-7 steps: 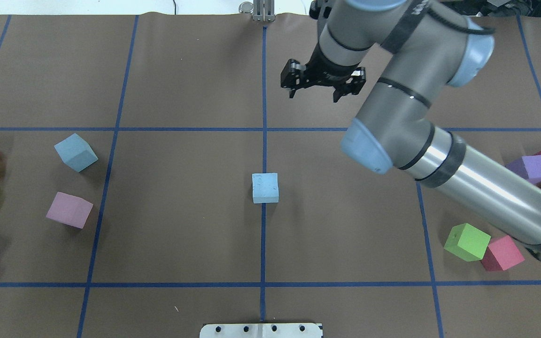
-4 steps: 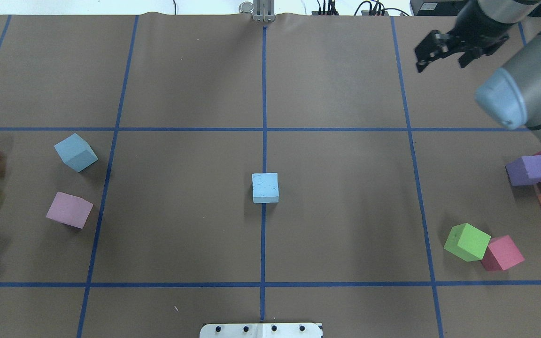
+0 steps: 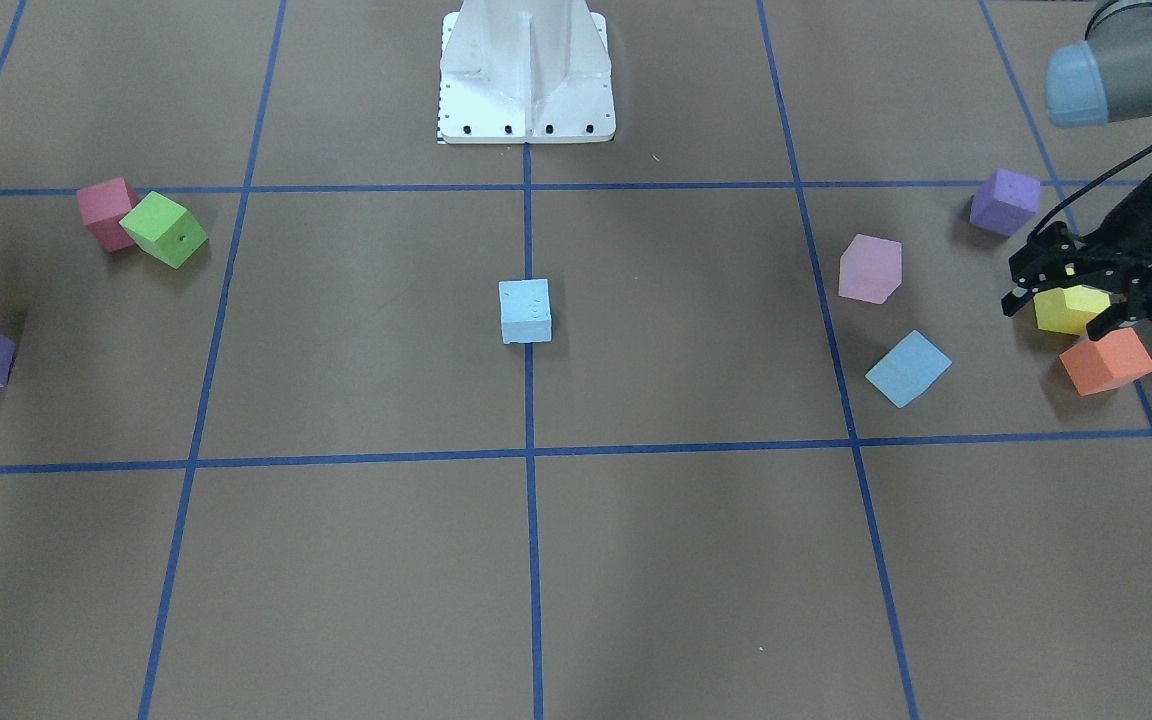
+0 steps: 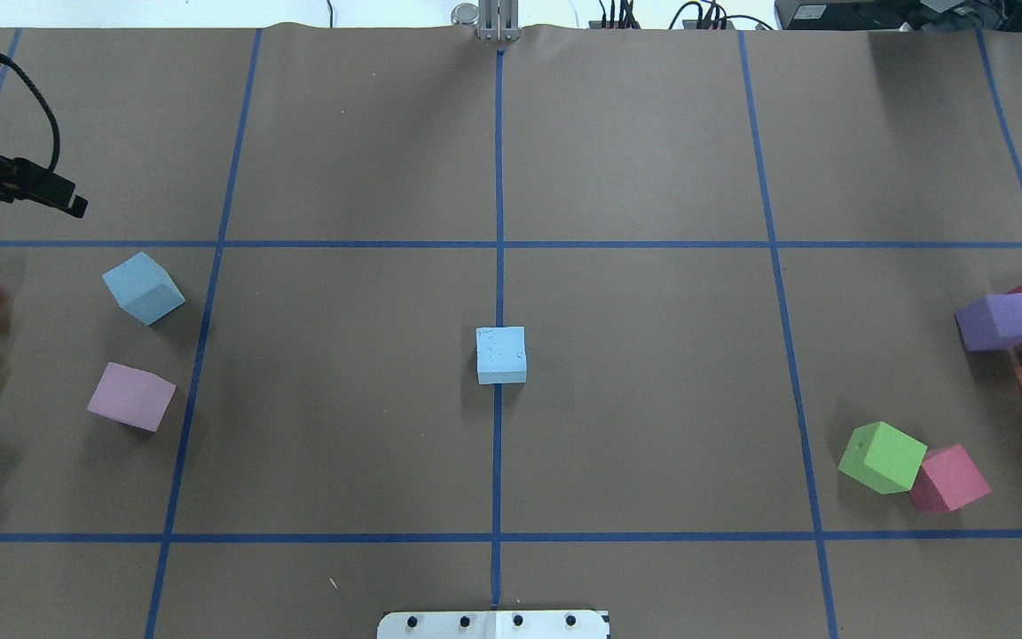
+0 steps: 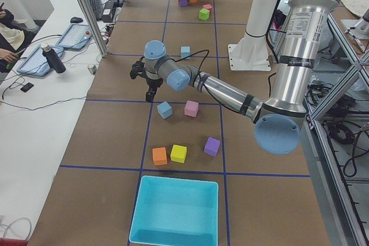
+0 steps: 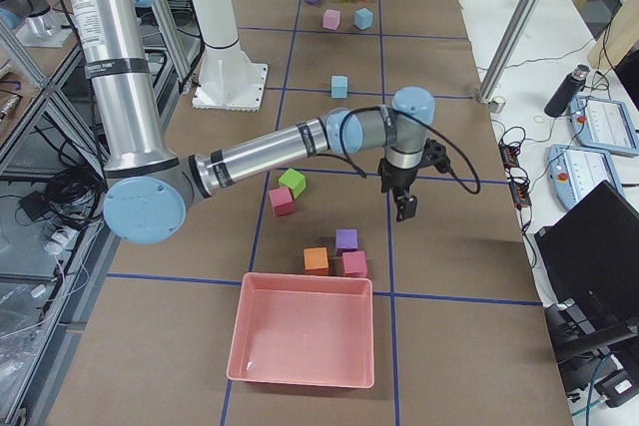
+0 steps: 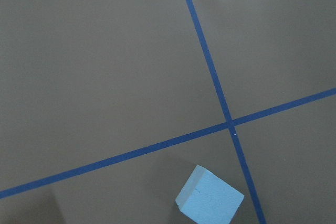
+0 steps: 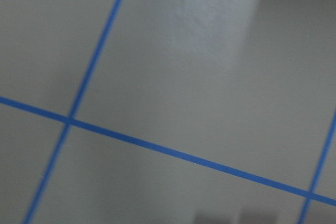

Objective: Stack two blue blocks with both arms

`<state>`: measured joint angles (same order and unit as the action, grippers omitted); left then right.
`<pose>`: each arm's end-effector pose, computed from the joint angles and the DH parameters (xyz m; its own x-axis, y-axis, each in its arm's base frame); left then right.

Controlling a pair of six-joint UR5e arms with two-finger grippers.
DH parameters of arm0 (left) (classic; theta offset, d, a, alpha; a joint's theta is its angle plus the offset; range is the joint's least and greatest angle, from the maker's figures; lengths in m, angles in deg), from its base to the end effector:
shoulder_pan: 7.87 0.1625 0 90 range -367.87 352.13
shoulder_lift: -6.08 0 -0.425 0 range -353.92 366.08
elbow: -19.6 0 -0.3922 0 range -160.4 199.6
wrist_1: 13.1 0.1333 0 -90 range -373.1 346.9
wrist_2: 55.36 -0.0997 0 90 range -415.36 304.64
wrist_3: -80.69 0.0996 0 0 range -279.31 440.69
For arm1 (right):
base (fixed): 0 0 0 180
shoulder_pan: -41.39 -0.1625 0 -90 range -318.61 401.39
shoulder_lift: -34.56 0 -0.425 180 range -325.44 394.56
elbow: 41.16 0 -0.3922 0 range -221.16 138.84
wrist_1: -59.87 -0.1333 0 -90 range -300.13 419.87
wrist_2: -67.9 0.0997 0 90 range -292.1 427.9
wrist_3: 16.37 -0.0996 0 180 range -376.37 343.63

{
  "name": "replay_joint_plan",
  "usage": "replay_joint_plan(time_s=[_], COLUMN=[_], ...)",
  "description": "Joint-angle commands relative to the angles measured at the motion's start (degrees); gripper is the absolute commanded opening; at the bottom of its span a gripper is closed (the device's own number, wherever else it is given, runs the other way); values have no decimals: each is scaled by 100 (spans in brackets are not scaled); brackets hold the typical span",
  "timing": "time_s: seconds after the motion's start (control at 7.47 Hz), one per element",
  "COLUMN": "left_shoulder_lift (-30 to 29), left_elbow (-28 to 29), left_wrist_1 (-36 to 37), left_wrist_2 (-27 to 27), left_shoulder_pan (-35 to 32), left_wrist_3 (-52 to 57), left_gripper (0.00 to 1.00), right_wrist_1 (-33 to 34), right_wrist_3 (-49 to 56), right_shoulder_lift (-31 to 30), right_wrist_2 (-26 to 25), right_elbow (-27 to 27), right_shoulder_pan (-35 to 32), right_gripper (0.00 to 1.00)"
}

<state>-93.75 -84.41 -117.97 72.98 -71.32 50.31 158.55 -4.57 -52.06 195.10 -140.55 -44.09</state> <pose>0.1854 -0.5311 0.4213 0.6321 0.2488 -0.7339 -0.0338 0.9550 0.2947 0.0325 -0.5168 0.5721 0.7579 -0.3069 0.5757 0.2386 0.9517 0.1931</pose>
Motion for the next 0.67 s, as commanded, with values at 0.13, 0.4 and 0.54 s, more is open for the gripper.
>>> replay_joint_plan(time_s=[0.13, 0.4, 0.54], left_shoulder_lift=[-247, -458, -580], left_elbow=[362, 775, 1047], left_wrist_1=[-68, -59, -86], left_wrist_2=[-327, -318, -318], left_shoulder_pan=[727, 773, 782], left_wrist_3=[47, 1572, 1997], left_gripper=[98, 97, 97], right_wrist_1=[-42, -42, -42], right_wrist_3=[244, 208, 208], right_shoulder_lift=[-759, -759, -759], right_wrist_2=[59, 59, 59], right_elbow=[-124, -150, -142], right_shoulder_pan=[-567, -567, -567], right_gripper=[100, 100, 100])
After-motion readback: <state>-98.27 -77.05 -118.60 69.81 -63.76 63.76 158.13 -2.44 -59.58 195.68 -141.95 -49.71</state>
